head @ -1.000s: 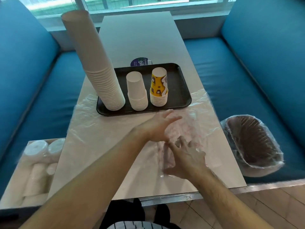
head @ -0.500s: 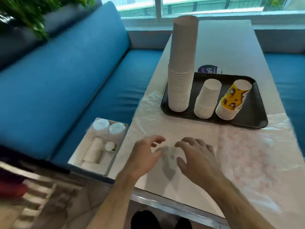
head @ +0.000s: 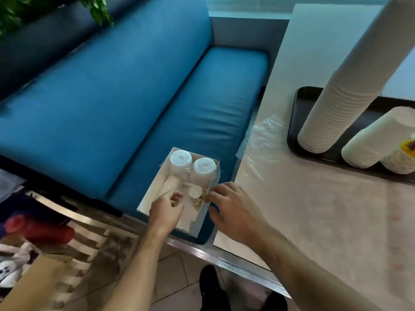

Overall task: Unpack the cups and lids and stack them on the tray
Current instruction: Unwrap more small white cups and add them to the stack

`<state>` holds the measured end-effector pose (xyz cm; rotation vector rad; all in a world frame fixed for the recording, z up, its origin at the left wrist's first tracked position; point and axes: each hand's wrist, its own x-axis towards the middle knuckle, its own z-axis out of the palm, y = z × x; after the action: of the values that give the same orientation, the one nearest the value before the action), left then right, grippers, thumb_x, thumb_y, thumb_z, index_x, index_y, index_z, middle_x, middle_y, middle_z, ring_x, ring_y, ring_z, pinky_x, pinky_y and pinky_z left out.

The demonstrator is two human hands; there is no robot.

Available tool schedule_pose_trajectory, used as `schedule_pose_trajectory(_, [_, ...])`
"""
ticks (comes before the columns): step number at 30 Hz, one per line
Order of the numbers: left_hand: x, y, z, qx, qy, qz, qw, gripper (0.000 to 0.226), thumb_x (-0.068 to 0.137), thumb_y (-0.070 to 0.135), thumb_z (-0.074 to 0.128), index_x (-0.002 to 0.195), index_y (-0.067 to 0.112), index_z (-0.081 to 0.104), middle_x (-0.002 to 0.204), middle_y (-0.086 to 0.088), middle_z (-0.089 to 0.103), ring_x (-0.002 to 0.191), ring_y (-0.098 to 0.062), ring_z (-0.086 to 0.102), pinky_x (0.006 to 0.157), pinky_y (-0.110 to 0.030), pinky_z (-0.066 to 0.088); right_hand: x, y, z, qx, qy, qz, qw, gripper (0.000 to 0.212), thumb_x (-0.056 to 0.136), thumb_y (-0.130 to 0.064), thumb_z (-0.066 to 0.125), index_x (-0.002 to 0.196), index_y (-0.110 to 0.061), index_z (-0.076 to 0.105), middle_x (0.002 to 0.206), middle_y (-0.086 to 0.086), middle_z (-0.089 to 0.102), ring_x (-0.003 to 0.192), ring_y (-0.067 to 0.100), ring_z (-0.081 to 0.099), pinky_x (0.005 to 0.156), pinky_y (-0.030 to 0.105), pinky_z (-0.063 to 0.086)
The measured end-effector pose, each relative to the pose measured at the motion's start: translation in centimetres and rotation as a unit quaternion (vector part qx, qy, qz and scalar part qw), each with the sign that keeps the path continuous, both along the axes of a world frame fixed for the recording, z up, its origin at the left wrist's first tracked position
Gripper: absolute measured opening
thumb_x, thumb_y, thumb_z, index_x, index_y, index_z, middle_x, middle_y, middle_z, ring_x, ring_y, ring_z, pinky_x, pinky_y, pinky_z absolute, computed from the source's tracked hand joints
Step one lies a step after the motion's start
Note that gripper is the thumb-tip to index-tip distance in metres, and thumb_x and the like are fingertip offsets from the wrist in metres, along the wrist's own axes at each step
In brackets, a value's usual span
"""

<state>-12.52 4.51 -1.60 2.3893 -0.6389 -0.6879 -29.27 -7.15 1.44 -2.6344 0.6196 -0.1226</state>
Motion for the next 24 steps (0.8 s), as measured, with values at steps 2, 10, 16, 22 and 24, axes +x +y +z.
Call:
schedule_pose_trajectory(2, [2.9,0.2,-1.8,0.054,-0.007,-0.005,0.998,0.023,0.091,0.019,0.065,0.114,0.02,0.068,0.112,0.0,0.069,0.099,-0.019,0.063,0.08,-0.028,0.046,2.1,0.4,-0.9,-0.014,0.007,0.018,1.0,0.028,0.099,-0.04,0.049,0.12,-0.032,0.067,0.125,-0.011,0.064,0.114,0.016,0.052,0.097,0.035,0.05])
schedule_pose_trajectory(10, [10.5,-1.0,-9.0,0.203,0.006,-0.037,0.978,0.042,0.092,0.022,0.05,0.131,0.006,0.053,0.13,-0.019,0.056,0.114,-0.038,0.056,0.085,-0.041,0.047,5.2,2.0,-4.8,-0.041,0.082,0.042,0.995,0.038,0.095,-0.05,0.041,0.097,-0.03,0.073,0.097,-0.012,0.07,0.091,0.017,0.059,0.084,0.034,0.047])
schedule_pose_trajectory(16, [12.7,-2.1,-15.0,0.234,0.056,-0.03,0.97,0.074,0.087,0.032,0.059,0.151,0.008,0.029,0.151,-0.02,0.037,0.135,-0.041,0.042,0.104,-0.048,0.046,5.4,2.2,-5.5,-0.055,0.058,0.021,0.997,0.032,0.092,-0.05,0.048,0.078,-0.03,0.069,0.078,-0.015,0.065,0.079,0.012,0.057,0.08,0.03,0.046])
schedule_pose_trajectory(22, [13.4,-3.1,-17.9,0.256,0.095,-0.01,0.962,0.103,0.085,0.043,0.07,0.156,0.009,0.005,0.16,-0.019,0.022,0.145,-0.041,0.027,0.115,-0.056,0.033,5.5,2.3,-5.7,-0.039,0.021,0.007,0.999,0.025,0.09,-0.044,0.054,0.071,-0.03,0.064,0.072,-0.016,0.063,0.076,0.011,0.057,0.08,0.03,0.048])
schedule_pose_trajectory(24, [13.4,-3.1,-18.2,0.257,0.111,0.001,0.96,0.109,0.082,0.047,0.074,0.156,0.015,0.001,0.16,-0.017,0.022,0.145,-0.039,0.029,0.116,-0.052,0.032,5.5,2.3,-5.9,-0.037,0.021,0.005,0.999,0.025,0.089,-0.044,0.056,0.07,-0.03,0.065,0.072,-0.016,0.062,0.075,0.011,0.057,0.079,0.029,0.048])
